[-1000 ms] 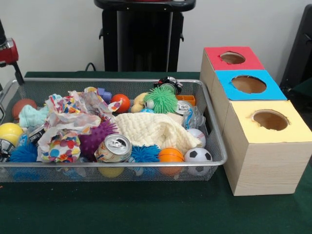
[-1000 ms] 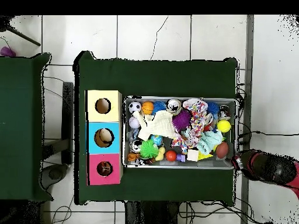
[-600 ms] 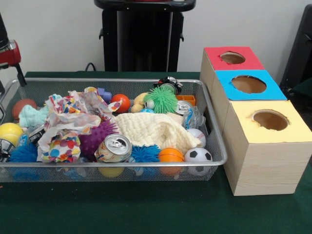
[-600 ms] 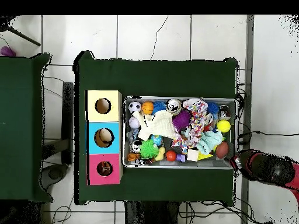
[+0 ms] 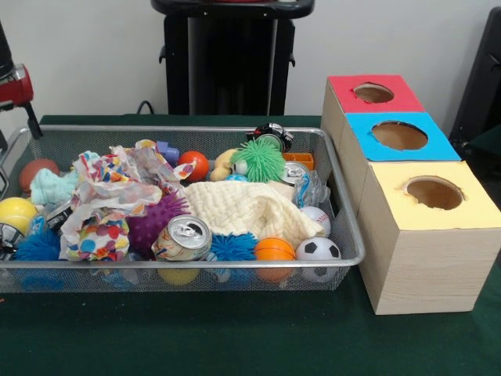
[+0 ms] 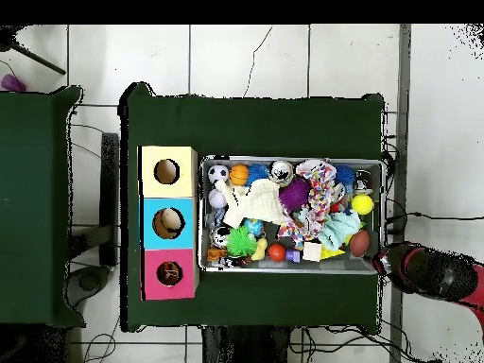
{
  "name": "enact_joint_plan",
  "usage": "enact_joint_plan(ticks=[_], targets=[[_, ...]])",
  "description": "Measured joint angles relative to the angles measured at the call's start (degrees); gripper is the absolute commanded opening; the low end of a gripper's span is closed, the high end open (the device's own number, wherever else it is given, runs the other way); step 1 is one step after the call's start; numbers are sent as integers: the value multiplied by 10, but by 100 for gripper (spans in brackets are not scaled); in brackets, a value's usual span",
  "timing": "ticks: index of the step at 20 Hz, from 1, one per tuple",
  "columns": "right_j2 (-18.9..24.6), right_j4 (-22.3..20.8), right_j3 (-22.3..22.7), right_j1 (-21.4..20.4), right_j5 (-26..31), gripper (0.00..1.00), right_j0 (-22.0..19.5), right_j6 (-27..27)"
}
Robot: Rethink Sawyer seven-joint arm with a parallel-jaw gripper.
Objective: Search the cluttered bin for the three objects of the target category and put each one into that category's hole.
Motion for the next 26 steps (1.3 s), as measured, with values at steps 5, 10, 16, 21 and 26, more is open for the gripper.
enact_joint_plan(ticks=[5,10,16,21,26], targets=[[0,0,2,-1,-3,100,0,0],[-1,0,3,-2,-7,100,0,0],[-8,-1,14,-10,-22,100,5,0],[-14,-1,47,-33,-44,100,13,0],[-17,-1,71,-55,-50,100,24,0]])
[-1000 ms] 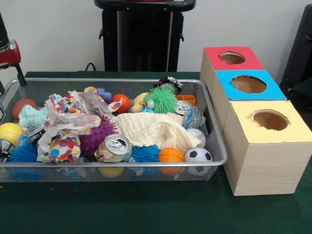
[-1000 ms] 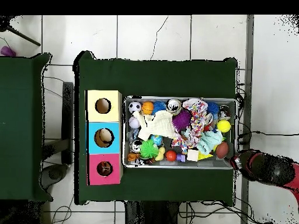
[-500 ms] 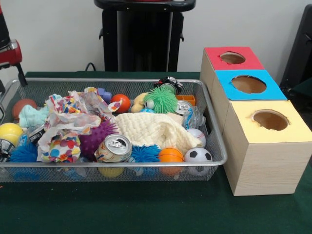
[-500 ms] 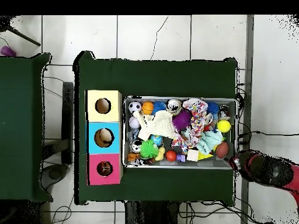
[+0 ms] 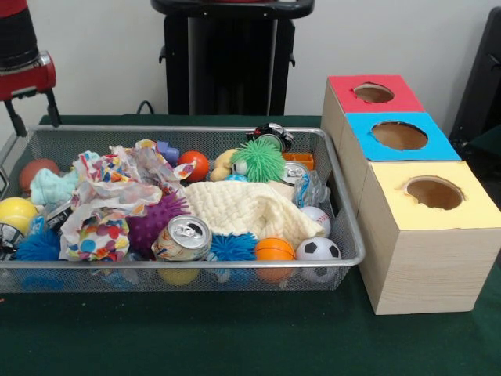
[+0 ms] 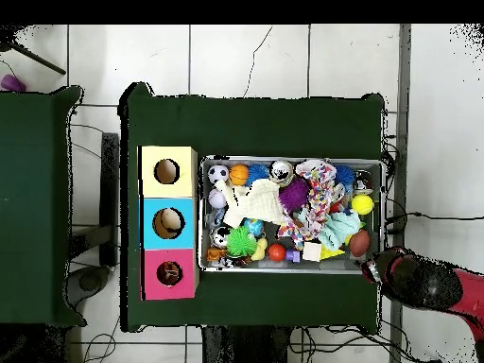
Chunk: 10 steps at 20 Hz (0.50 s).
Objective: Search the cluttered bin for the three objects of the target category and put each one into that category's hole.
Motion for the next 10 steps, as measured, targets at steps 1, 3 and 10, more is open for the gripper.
enact_joint_plan(ticks=[1,3,10], targets=[[-1,0,4,-5,0,100,3,0],[-1,0,5,-6,0,100,6,0],[-5,0,-18,48,0,100,9,0]])
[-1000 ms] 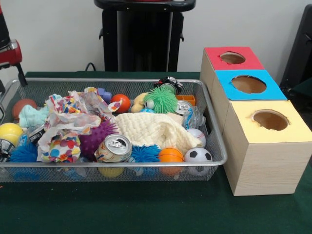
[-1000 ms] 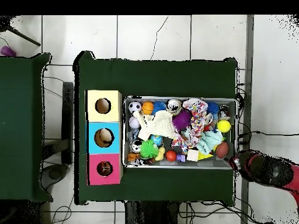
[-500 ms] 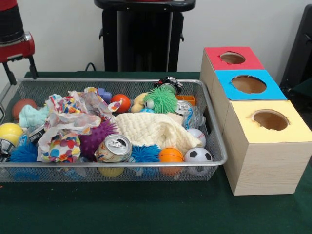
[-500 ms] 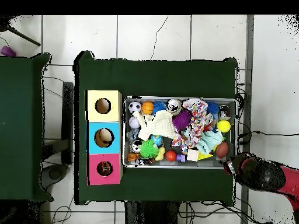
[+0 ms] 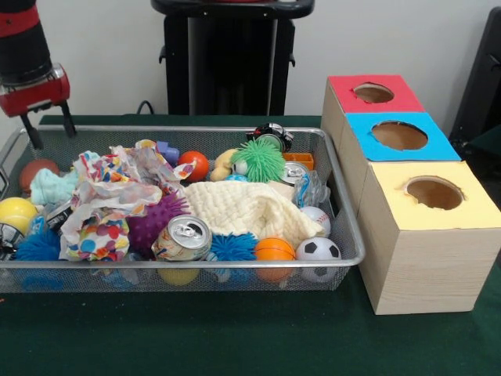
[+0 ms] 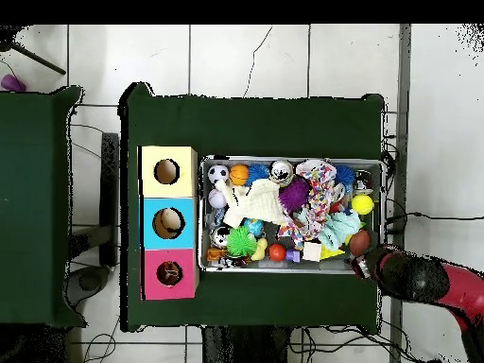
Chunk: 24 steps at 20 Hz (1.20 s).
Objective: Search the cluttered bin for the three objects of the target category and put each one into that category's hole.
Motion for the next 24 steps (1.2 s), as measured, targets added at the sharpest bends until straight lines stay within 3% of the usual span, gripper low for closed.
enact_joint_plan(ticks=[11,24], targets=[[0,1,-31,87,0,100,0,0],[14,0,-44,73,1,100,5,-7]])
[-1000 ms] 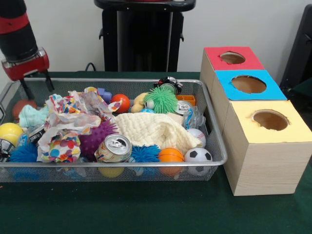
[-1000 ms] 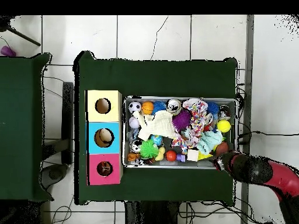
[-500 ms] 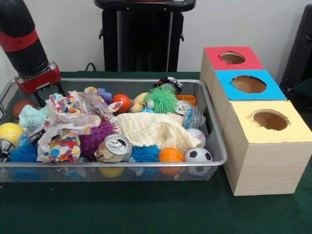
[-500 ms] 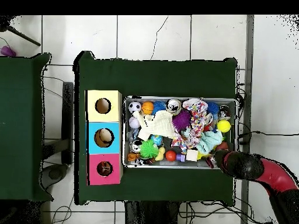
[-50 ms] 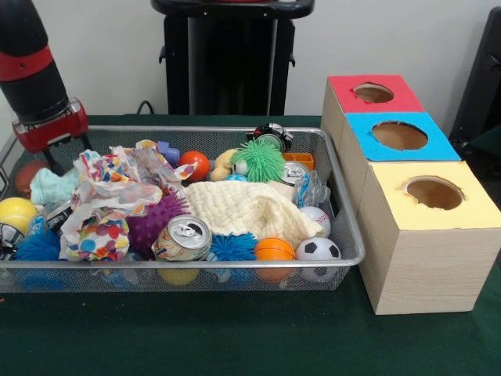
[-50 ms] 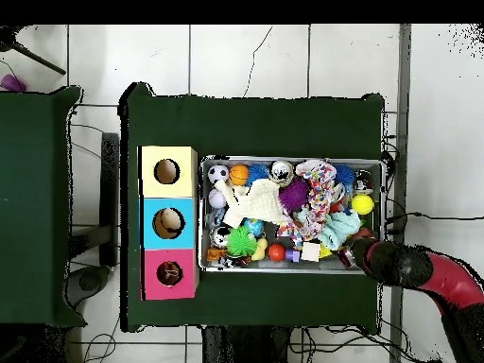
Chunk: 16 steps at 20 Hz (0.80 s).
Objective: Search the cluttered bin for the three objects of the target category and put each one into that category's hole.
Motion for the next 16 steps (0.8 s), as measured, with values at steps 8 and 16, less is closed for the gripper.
enact_joint_plan(ticks=[8,16], targets=[[11,0,14,-37,0,100,4,-2],[11,0,38,-96,0,100,4,-2]])
